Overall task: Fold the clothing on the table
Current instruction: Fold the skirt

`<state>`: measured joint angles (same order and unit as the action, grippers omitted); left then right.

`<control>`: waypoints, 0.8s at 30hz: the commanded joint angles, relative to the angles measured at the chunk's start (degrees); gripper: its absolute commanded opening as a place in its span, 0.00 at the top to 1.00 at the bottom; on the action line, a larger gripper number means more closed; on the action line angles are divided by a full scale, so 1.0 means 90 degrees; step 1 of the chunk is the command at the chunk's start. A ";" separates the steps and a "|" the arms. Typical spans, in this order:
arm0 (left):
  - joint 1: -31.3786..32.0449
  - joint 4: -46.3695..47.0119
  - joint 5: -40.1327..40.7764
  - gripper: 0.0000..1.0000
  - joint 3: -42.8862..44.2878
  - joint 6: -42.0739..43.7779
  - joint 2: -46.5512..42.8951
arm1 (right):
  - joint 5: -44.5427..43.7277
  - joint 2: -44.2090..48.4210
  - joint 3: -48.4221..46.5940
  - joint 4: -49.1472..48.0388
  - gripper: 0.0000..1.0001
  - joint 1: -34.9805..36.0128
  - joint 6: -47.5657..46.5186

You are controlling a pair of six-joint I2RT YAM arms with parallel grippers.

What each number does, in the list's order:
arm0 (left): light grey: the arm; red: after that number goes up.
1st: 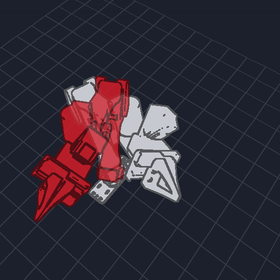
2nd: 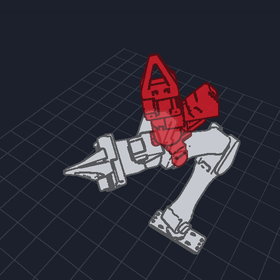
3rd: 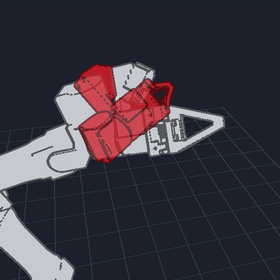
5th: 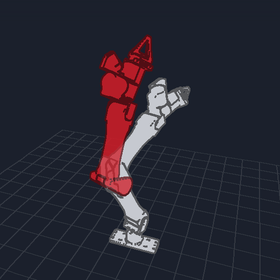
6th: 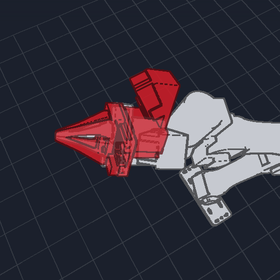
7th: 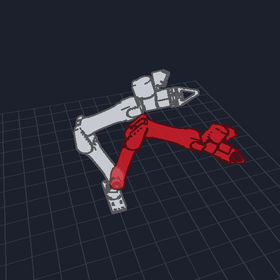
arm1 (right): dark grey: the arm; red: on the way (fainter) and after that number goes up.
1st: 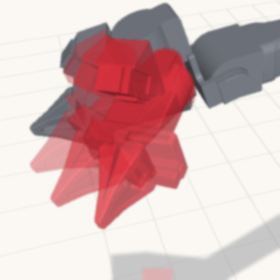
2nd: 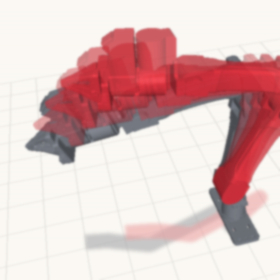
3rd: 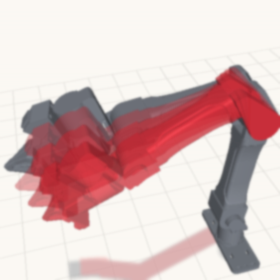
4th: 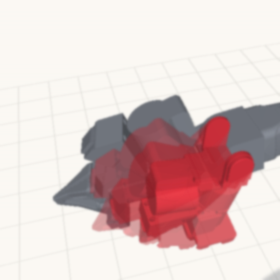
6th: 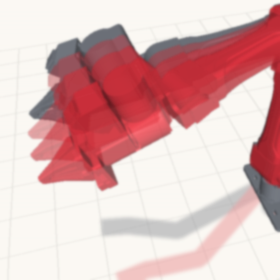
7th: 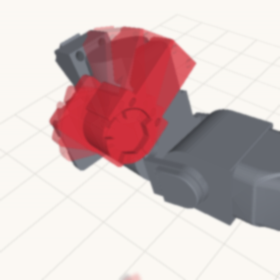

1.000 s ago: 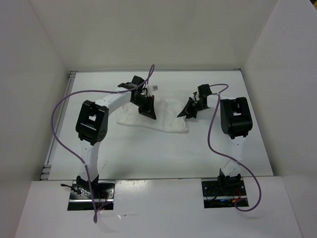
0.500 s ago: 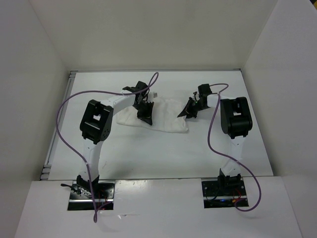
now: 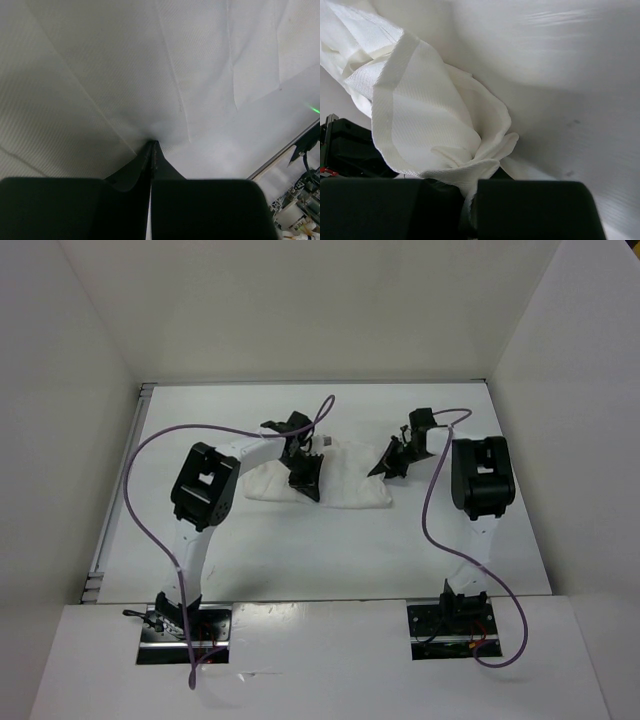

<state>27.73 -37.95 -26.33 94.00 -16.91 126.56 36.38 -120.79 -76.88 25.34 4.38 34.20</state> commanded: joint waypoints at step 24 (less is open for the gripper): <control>0.0602 -0.0539 -0.0014 0.94 0.1588 0.0160 0.1173 | 0.1203 0.1976 -0.0862 -0.0003 1.00 0.0509 0.0839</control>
<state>33.06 -42.06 -30.50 109.93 -16.86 136.53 44.60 -105.89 -80.95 28.21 8.16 39.62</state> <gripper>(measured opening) 0.043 0.032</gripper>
